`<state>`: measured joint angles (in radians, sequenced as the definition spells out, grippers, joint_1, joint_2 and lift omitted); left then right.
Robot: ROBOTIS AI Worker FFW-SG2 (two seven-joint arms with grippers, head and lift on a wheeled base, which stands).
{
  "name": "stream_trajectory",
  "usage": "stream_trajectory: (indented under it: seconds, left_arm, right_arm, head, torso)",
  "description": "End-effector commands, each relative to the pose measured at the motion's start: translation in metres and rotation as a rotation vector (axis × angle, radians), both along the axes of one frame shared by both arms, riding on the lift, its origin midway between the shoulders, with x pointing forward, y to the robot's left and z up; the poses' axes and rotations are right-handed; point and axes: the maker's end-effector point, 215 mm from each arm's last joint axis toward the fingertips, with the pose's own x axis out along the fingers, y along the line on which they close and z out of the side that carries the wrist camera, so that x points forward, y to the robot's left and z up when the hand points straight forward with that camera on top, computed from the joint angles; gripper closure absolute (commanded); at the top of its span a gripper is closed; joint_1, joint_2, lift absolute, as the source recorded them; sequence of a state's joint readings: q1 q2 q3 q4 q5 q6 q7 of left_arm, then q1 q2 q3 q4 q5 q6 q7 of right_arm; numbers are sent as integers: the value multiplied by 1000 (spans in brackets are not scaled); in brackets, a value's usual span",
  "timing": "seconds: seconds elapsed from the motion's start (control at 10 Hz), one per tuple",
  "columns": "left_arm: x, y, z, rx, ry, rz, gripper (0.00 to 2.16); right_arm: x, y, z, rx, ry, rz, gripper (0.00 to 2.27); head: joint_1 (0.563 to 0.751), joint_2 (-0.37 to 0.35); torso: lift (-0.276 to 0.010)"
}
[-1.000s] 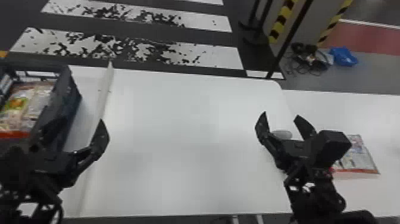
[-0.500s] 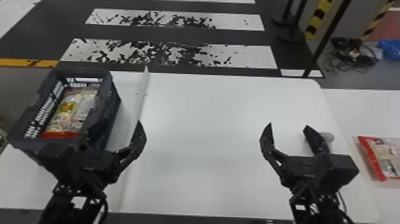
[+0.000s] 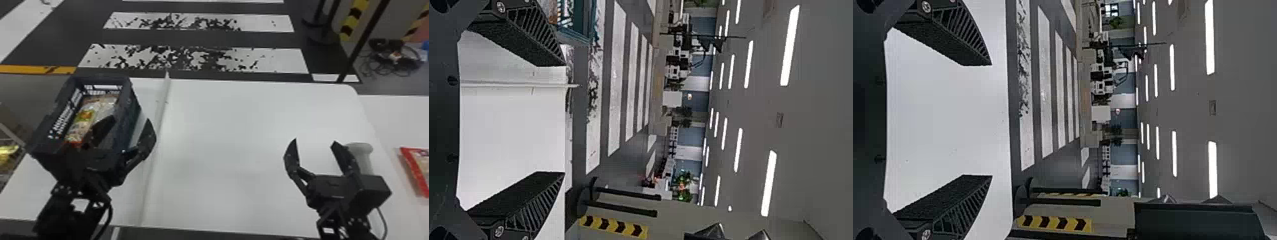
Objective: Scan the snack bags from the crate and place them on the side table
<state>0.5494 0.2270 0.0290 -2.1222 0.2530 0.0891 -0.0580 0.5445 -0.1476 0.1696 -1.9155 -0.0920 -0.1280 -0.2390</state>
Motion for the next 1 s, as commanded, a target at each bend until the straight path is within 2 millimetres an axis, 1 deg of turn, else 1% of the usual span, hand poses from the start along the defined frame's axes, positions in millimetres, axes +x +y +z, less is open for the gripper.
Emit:
stream_trajectory:
  seconds: [0.0, 0.1, 0.2, 0.3, 0.4, 0.6, 0.8, 0.9]
  left_arm:
    - [7, 30, 16, 41, 31, 21, 100]
    - [12, 55, 25, 47, 42, 48, 103]
    - [15, 80, 23, 53, 86, 72, 124]
    - [18, 100, 21, 61, 131, 83, 124]
    - [22, 121, 26, 67, 147, 99, 130]
    - [36, 154, 29, 105, 191, 115, 140]
    - [54, 177, 30, 158, 218, 112, 140]
    - [61, 189, 18, 161, 272, 110, 144]
  right_arm:
    - [-1, -1, -4, -2, 2, 0, 80]
    - [-2, -1, -8, -3, 10, 1, 80]
    - [-3, -1, -10, -5, 13, 3, 80]
    - [-3, -1, -10, -5, 13, 3, 80]
    - [-3, -1, -10, -6, 13, 5, 80]
    - [-5, 1, -16, -11, 25, 9, 80]
    - [-9, 5, -22, -20, 39, 19, 80]
    - [-10, 6, -24, -24, 46, 21, 80]
  head:
    - [695, 39]
    - [695, 61]
    - [695, 89]
    - [695, 108]
    - [695, 140]
    - [695, 196]
    - [695, 230]
    - [695, 246]
  torso:
    - [-81]
    - [-81]
    - [-81]
    - [-81]
    - [-81]
    - [-81]
    - [-81]
    - [-81]
